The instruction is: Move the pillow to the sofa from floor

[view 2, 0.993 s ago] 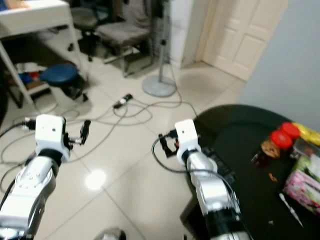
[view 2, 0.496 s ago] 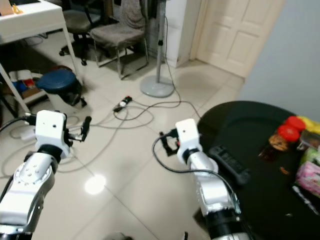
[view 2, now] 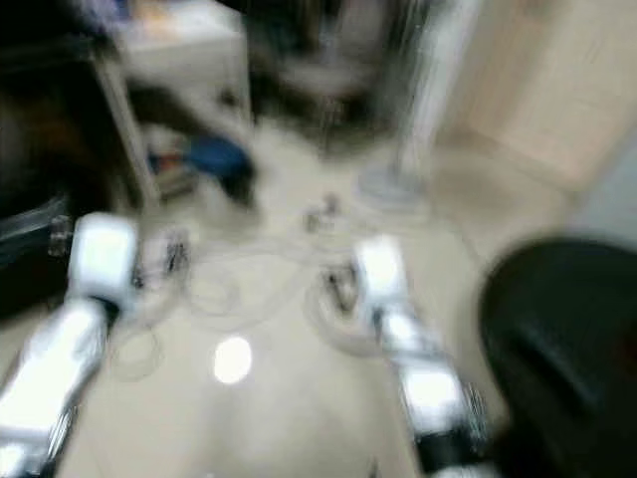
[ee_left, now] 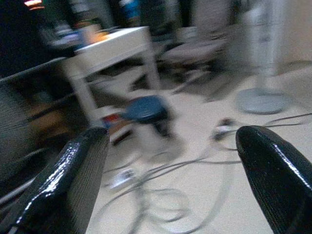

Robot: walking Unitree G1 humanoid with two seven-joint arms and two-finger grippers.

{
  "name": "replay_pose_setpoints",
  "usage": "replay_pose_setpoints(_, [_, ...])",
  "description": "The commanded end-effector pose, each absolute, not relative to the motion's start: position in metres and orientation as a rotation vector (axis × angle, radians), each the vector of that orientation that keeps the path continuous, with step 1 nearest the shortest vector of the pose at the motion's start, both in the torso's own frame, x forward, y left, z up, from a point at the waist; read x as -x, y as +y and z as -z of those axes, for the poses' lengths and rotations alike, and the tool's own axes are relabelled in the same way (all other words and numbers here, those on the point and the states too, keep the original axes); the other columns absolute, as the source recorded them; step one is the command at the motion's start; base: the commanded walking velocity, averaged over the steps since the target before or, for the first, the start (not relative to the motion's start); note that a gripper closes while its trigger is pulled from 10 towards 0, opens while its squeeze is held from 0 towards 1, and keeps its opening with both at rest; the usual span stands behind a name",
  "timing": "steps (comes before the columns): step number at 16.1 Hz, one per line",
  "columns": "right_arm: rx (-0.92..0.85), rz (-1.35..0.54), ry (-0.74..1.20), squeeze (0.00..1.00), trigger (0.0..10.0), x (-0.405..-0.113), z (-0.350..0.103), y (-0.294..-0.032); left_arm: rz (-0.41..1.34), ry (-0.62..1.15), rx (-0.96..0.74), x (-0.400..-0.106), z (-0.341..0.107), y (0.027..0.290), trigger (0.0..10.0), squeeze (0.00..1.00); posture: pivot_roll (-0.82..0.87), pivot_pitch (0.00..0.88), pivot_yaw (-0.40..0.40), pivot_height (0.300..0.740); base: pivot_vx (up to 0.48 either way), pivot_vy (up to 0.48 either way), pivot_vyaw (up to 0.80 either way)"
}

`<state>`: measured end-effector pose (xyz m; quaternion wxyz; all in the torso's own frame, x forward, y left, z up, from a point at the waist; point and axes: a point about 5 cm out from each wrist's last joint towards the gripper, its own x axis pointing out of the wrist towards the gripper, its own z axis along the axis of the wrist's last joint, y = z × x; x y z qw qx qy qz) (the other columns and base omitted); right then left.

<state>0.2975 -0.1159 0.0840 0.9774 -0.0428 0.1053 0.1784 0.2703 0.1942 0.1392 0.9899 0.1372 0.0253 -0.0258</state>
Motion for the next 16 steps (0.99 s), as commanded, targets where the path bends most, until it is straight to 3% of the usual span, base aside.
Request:
replay_pose_setpoints(1, [0.092, -0.336, 0.199, 0.0, 10.0, -0.299, -0.0869, -0.1261, 0.083, 0.042, -0.275, -0.2712, -0.1411, 0.1849, 10.0, 0.0, 0.15, 0.0, -0.011, 0.74, 0.0, 0.48, 0.8])
replay_pose_setpoints(12, [0.07, -0.315, 0.2, 0.0, 10.0, -0.2944, -0.0835, -0.1288, 0.12, 0.041, -0.315, -0.2725, -0.142, 0.1822, 10.0, 0.0, 0.14, 0.0, 0.001, 0.74, 0.0, 0.459, 0.8])
replay_pose_setpoints(16, [0.048, -0.271, 0.236, 0.0, 10.0, -0.2947, -0.0784, -0.1334, 0.144, 0.034, -0.346, -0.2721, -0.1425, 0.1804, 10.0, 0.0, 0.13, 0.0, 0.003, 0.74, 0.0, -0.36, 0.0])
